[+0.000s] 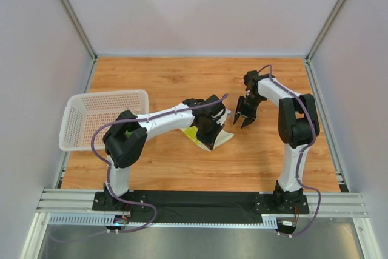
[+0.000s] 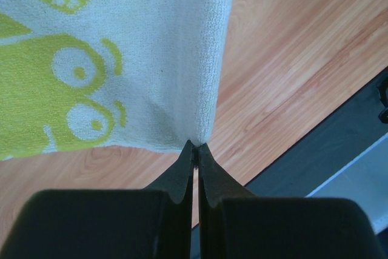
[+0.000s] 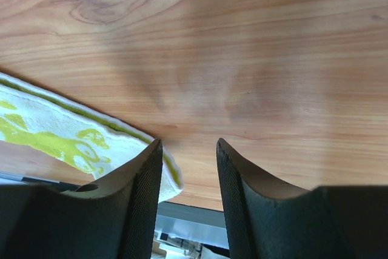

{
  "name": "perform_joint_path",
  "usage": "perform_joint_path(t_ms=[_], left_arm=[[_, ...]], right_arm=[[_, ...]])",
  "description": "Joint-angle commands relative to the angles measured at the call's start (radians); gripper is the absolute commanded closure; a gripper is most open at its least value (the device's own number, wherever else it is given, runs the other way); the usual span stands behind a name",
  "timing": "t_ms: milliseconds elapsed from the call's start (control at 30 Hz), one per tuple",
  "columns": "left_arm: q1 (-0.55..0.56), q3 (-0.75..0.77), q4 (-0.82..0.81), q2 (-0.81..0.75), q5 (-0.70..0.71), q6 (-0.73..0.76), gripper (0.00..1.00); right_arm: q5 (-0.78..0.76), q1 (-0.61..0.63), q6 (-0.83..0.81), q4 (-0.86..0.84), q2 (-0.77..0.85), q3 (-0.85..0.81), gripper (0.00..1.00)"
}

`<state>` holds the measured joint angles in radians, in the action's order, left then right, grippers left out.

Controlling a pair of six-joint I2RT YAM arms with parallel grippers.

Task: Roll the towels
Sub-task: Roll the towel

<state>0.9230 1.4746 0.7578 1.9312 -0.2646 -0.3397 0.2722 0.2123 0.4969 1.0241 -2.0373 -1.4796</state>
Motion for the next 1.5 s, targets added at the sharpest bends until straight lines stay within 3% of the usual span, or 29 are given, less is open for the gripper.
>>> perform_joint_path(t_ms=[0, 233, 400, 633, 1000, 1200, 1367, 1433, 1467], left_arm=[[-0.038, 0.035, 0.026, 0.006, -0.090, -0.042, 1.00], [-0.139, -0.023, -0.007, 0.028, -0.202, -0.133, 1.00], [-0.177, -0.056, -0.014, 0.034, -0.216, -0.171, 1.00], [-0.223, -0.057, 0.054, 0.069, -0.208, -0.216, 1.00], [-0.297, -0.077, 0.089, 0.043, -0.254, -0.295, 1.00], [-0.288, -0.059, 0.104, -0.064, -0.190, -0.222, 1.00], [-0.254, -0.046, 0.130, -0.112, -0.081, -0.127, 1.00], [-0.237, -0.043, 0.138, -0.098, -0.081, -0.125, 1.00], [-0.230, -0.042, 0.138, -0.094, -0.082, -0.122, 1.00]], right_arm=[[-0.041, -0.010, -0.047, 0.021, 0.075, -0.045, 0.57], [-0.002, -0.008, -0.054, 0.002, 0.121, -0.030, 0.58], [0.008, -0.010, -0.055, -0.007, 0.143, -0.015, 0.58], [0.151, -0.007, -0.073, -0.110, 0.222, 0.045, 0.59], [0.363, 0.061, -0.170, -0.206, 0.339, 0.197, 0.76], [0.328, 0.081, -0.140, -0.249, 0.385, 0.232, 0.75], [0.167, 0.081, -0.051, -0.151, 0.333, 0.167, 0.75], [0.121, 0.081, -0.012, -0.090, 0.315, 0.163, 0.66], [0.131, 0.081, 0.020, -0.082, 0.315, 0.180, 0.53]])
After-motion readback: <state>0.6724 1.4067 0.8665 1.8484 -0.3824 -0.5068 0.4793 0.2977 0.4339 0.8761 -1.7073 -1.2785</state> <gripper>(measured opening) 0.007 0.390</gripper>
